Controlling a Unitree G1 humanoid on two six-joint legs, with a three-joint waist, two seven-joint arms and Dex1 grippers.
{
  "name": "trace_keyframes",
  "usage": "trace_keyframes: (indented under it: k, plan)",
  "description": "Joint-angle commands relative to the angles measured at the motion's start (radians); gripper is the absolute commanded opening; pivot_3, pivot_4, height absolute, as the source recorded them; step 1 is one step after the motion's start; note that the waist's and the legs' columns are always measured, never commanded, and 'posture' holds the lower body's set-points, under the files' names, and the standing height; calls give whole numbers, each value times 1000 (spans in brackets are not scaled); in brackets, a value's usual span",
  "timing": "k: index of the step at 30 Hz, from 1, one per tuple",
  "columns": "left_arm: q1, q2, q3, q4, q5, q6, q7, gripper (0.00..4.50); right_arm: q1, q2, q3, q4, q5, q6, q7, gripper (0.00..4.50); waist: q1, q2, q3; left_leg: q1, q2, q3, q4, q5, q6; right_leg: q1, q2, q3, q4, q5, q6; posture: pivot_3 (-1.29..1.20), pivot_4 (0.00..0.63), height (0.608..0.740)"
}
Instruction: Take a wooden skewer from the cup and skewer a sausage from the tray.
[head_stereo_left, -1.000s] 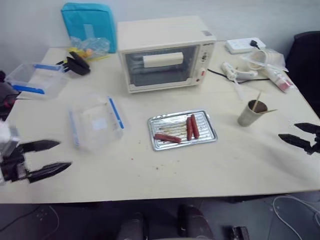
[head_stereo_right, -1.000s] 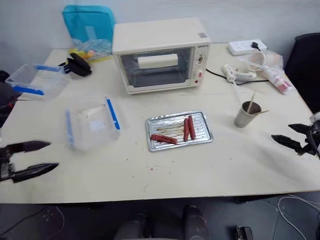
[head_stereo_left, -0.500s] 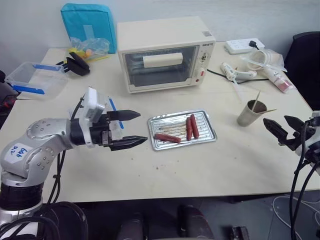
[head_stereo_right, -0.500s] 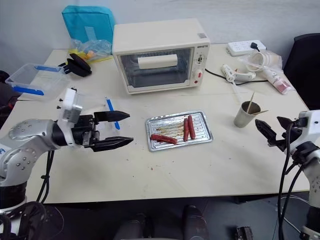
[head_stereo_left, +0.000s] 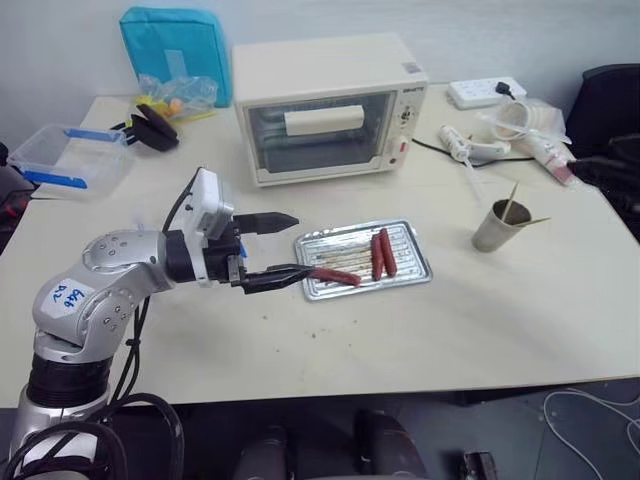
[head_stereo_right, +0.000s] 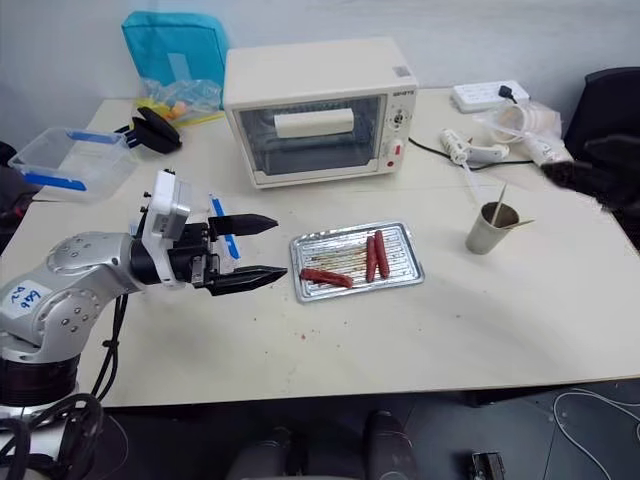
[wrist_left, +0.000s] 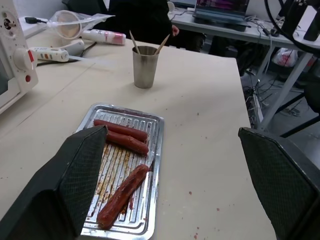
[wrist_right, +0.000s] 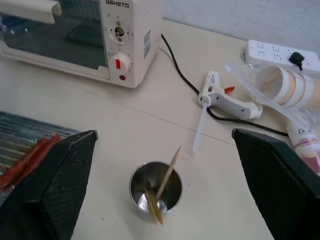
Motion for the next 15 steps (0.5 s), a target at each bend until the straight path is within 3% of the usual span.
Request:
trace_keyframes:
  k: [1,7,15]
  plan:
    - [-13,-18,-7,-41,-4,-16,17,4444,-206,48,160,157,-132,44,-33,4500,0,0,0,0,0,0,0,0,0,0,0,0,0,0,0,0,150,740]
    - [-37,-42,-35,-48,9,-24,29,4444,-370,175,278,341,-270,34,-66,4500,7,0,0,-7,-1,0,0,0,-1,-5,0,-1,2,0,1,0,150,740]
    - [-68,-51,-33,-55,-1,-17,39,4444,-399,238,248,490,-347,30,-161,4500,27,0,0,-9,-3,1,0,0,0,-7,-1,-2,2,1,1,0,150,740]
